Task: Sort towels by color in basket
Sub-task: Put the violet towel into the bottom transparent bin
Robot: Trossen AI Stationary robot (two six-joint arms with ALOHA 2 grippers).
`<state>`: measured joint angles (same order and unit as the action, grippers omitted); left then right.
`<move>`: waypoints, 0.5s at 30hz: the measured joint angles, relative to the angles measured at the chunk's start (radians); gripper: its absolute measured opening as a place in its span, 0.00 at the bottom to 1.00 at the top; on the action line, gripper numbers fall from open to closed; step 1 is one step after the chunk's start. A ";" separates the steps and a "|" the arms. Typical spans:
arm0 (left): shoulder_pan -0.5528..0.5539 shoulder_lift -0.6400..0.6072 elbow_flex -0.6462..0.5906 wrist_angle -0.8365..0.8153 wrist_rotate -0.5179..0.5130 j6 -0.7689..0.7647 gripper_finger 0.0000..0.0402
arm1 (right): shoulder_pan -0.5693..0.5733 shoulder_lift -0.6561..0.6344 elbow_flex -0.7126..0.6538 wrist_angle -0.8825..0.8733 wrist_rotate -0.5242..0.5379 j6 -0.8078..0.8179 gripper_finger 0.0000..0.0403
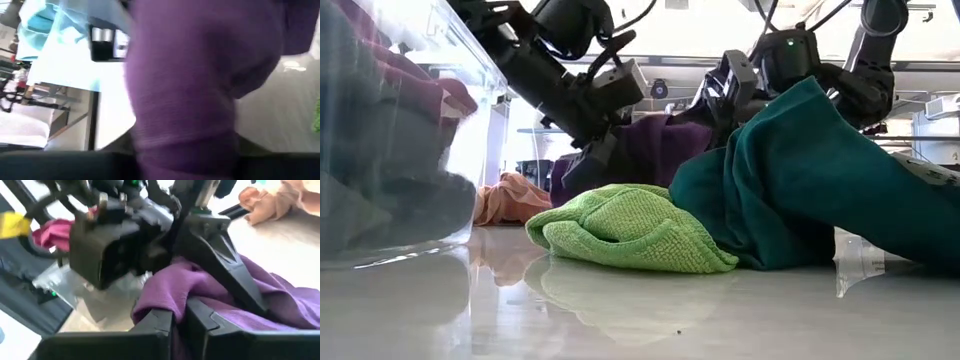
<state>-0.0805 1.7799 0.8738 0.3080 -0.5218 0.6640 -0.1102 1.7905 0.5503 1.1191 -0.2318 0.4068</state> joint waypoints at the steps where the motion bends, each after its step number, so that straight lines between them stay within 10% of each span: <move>1: -0.006 -0.009 0.000 -0.001 -0.011 0.002 0.21 | -0.001 0.000 0.000 -0.007 -0.006 0.001 0.09; 4: -0.036 -0.055 0.000 -0.019 -0.053 0.002 0.04 | -0.021 -0.024 -0.003 -0.024 -0.055 0.019 0.18; 15: -0.267 -0.467 0.078 -0.344 -0.334 -0.064 0.01 | 0.042 -0.276 -0.075 -0.089 0.009 -0.228 0.32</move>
<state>-0.3474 1.3132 0.9520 -0.0362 -0.8553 0.6000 -0.0679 1.5145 0.4754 1.0303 -0.2231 0.1791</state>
